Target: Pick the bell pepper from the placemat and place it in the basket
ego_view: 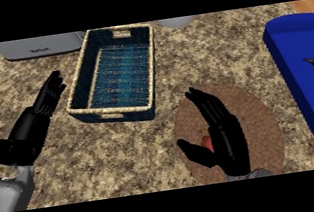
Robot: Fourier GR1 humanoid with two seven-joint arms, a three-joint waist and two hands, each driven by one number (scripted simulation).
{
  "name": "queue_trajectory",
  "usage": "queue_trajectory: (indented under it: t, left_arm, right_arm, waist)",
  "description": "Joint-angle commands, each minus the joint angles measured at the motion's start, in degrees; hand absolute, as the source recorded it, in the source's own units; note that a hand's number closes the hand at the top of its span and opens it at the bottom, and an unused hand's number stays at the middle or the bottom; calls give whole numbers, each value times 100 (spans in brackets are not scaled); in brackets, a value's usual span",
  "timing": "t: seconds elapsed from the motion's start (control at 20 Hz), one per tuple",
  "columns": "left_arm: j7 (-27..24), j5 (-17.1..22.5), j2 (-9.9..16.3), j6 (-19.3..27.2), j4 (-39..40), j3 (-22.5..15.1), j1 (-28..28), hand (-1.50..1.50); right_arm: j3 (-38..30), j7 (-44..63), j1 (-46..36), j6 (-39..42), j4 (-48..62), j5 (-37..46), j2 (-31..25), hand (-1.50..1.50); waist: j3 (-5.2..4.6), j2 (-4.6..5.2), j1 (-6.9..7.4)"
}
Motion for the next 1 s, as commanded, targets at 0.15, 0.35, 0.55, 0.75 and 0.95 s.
queue_trajectory:
  t: [0.15,0.35,0.55,0.75,0.95]
  left_arm:
    - [48,-21,22,13,28,29,86,0]
    - [27,-9,37,2,12,48,171,0]
    - [4,-55,85,-45,-56,10,245,0]
    - [91,-11,72,-59,-94,90,36,0]
    - [14,-153,-46,-8,-110,-44,141,0]
  right_arm:
    - [-455,2058,-351,1052,-310,2383,-235,-150]
    - [-150,3004,-317,2769,-571,2678,-163,-150]
    - [303,4027,-180,4363,-1064,2589,363,-150]
    - [672,5097,-293,5956,-2032,2393,840,-150]
    - [905,5911,-270,6936,-3162,2218,852,-150]
  waist:
    - [-38,-83,-245]
    - [-52,-91,-191]
    - [-26,-65,-84]
    - [6,-25,-46]
    - [17,-8,-10]
